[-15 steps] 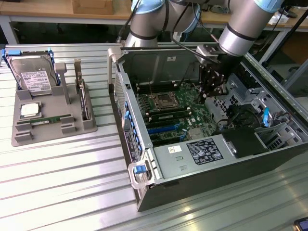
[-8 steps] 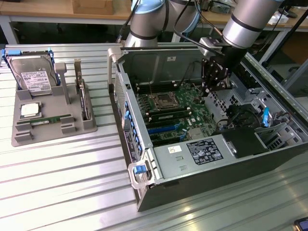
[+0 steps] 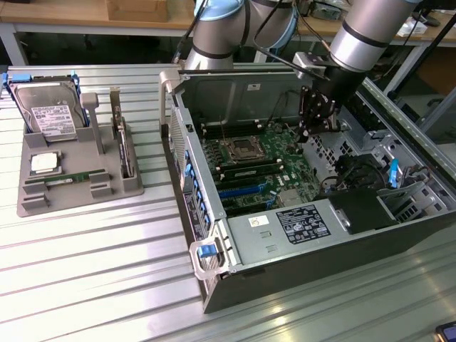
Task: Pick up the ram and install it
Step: 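Press down the ram until it locks into place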
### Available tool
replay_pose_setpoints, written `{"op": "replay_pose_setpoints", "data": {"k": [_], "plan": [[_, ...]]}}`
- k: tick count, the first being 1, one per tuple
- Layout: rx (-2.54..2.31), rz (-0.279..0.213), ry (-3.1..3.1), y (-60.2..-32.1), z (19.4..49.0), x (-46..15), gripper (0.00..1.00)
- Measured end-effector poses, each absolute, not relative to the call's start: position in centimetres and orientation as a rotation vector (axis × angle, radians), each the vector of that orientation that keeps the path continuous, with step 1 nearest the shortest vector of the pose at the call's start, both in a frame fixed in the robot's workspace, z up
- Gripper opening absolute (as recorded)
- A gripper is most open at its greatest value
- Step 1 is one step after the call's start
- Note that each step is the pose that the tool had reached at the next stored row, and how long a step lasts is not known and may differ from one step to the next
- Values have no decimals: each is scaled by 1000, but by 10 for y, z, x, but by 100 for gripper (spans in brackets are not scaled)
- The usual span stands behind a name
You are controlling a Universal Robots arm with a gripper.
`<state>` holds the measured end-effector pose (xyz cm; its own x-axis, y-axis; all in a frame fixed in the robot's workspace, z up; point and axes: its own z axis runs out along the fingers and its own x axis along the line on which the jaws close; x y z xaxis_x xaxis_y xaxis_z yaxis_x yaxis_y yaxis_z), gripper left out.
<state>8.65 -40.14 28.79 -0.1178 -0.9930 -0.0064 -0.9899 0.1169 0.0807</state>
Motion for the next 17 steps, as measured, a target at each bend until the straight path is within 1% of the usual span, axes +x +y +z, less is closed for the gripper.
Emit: {"op": "replay_pose_setpoints", "data": {"k": [8,17], "plan": [[1652,-109,-2624,-401,287,86,10],[1290,-111,-2828,-401,286,86,10]]}}
